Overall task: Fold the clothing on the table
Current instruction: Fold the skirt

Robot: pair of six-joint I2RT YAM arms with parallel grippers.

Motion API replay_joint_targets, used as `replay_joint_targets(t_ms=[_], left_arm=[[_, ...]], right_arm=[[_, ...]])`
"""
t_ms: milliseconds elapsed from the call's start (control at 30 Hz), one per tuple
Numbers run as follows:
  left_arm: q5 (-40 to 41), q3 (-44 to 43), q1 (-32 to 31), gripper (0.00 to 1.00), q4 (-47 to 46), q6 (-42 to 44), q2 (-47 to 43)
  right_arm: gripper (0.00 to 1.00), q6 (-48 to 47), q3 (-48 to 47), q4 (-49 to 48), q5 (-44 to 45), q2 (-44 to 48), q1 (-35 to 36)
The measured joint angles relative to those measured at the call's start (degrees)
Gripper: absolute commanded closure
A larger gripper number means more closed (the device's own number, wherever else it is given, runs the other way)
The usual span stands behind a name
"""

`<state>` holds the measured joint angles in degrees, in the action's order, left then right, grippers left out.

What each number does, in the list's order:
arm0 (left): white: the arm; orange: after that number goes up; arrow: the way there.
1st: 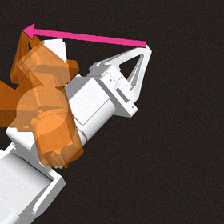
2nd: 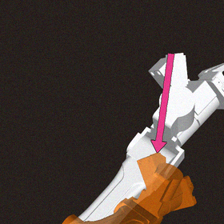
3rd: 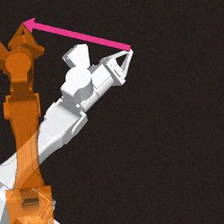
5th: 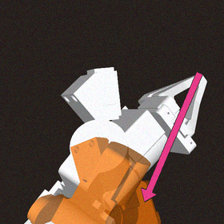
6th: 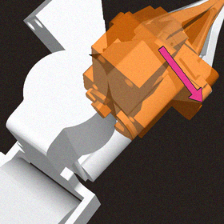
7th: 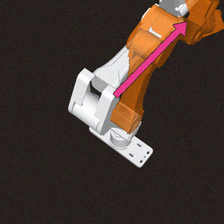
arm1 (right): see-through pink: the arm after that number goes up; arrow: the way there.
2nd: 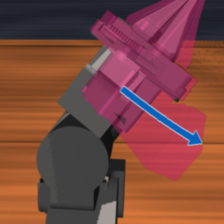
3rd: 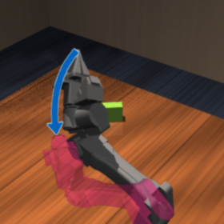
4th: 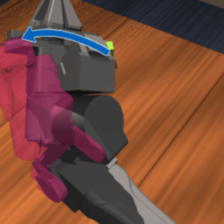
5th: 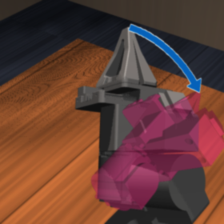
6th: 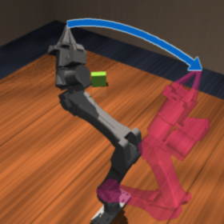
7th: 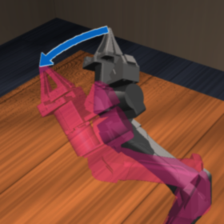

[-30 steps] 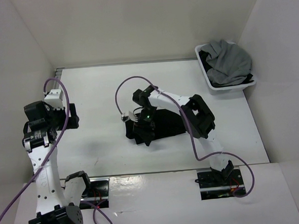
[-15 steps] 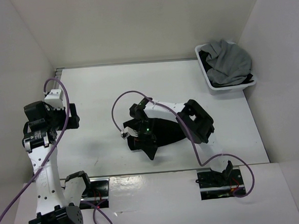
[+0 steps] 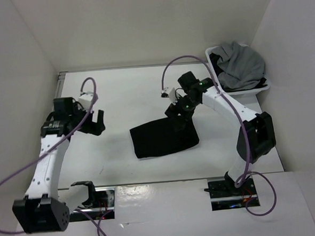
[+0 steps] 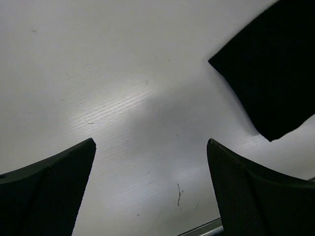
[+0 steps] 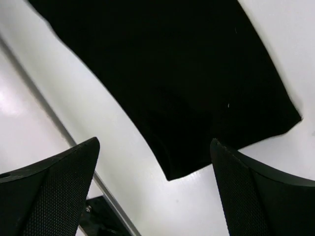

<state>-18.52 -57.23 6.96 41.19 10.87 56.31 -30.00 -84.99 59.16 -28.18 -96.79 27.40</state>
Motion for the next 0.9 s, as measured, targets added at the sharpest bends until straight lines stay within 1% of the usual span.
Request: replay_joint_targets(t_ms=[100, 167, 233, 400, 533, 733, 900], left_arm=[[3.2, 0.0, -6.4, 0.01, -1.4, 0.7, 8.3], [4.8, 0.0, -7.8, 0.01, -2.2, 0.5, 12.5], [5.9, 0.0, -7.9, 0.01, -2.7, -0.2, 14.4], [6.9, 0.0, -5.3, 0.01, -4.4, -1.9, 14.0], [7.6, 0.8, -2.6, 0.01, -5.9, -2.4, 11.5], [7.8, 0.9, 1.3, 0.01, -6.6, -3.2, 10.0], [7.8, 1.4, 2.5, 0.01, -6.9, -3.6, 10.0]], right_arm=[[0.03, 5.1, 6.6, -3.6, 5.8, 1.8, 0.2], [0.04, 7.7, 10.1, -5.1, 8.6, 1.2, 1.2], [0.04, 9.9, 12.2, -5.5, 10.7, 0.5, 1.7], [0.04, 14.4, 13.1, -8.3, 13.5, 0.4, 1.8], [0.04, 18.1, 14.4, -11.8, 16.3, -0.2, 1.8], [0.04, 21.9, 14.4, -15.9, 17.2, -5.4, 1.8], [0.04, 24.9, 13.7, -17.4, 17.3, -9.9, 1.9]])
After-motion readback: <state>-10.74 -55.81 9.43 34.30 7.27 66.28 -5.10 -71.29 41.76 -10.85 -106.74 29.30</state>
